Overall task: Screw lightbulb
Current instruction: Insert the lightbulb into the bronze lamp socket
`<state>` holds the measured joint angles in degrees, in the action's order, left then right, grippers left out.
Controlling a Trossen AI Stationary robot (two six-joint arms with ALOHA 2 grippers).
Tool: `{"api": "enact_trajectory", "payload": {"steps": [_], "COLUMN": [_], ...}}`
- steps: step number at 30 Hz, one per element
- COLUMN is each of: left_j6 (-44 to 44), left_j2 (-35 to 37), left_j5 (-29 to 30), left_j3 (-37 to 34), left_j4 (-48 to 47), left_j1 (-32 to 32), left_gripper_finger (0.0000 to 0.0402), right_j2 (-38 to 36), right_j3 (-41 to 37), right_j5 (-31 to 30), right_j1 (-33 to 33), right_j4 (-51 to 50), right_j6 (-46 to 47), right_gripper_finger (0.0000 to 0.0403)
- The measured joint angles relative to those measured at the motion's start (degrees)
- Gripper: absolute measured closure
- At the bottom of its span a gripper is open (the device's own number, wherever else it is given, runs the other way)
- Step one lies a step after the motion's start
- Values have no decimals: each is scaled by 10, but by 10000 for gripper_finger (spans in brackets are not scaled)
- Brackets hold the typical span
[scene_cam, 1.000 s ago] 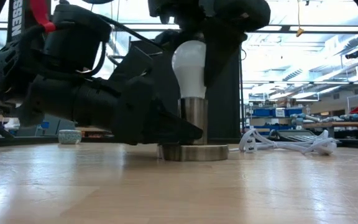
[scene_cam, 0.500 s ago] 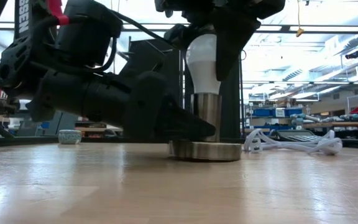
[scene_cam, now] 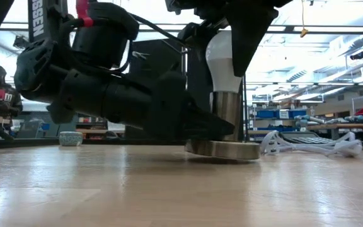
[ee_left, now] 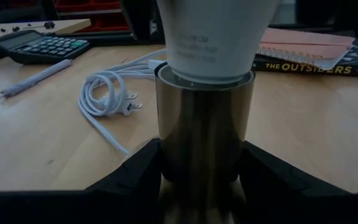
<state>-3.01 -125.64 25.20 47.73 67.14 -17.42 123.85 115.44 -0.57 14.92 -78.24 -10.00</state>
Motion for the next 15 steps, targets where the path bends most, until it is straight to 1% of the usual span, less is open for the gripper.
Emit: {"api": "enact_trajectory", "payload": {"steps": [6, 15], "left_j6": [11, 13], "left_j2": [-15, -15], "left_j5": [-8, -40], "left_j3": [23, 23], "left_j4": [-9, -5], "left_j1": [7, 23], "left_gripper_finger": [208, 208], "right_j2": [0, -1], "right_j3": [0, 0], "right_j5": [-6, -11], "right_j1": [2, 1], "right_j4": [1, -8], "right_j6": [19, 39], "right_gripper_finger": [99, 100]}}
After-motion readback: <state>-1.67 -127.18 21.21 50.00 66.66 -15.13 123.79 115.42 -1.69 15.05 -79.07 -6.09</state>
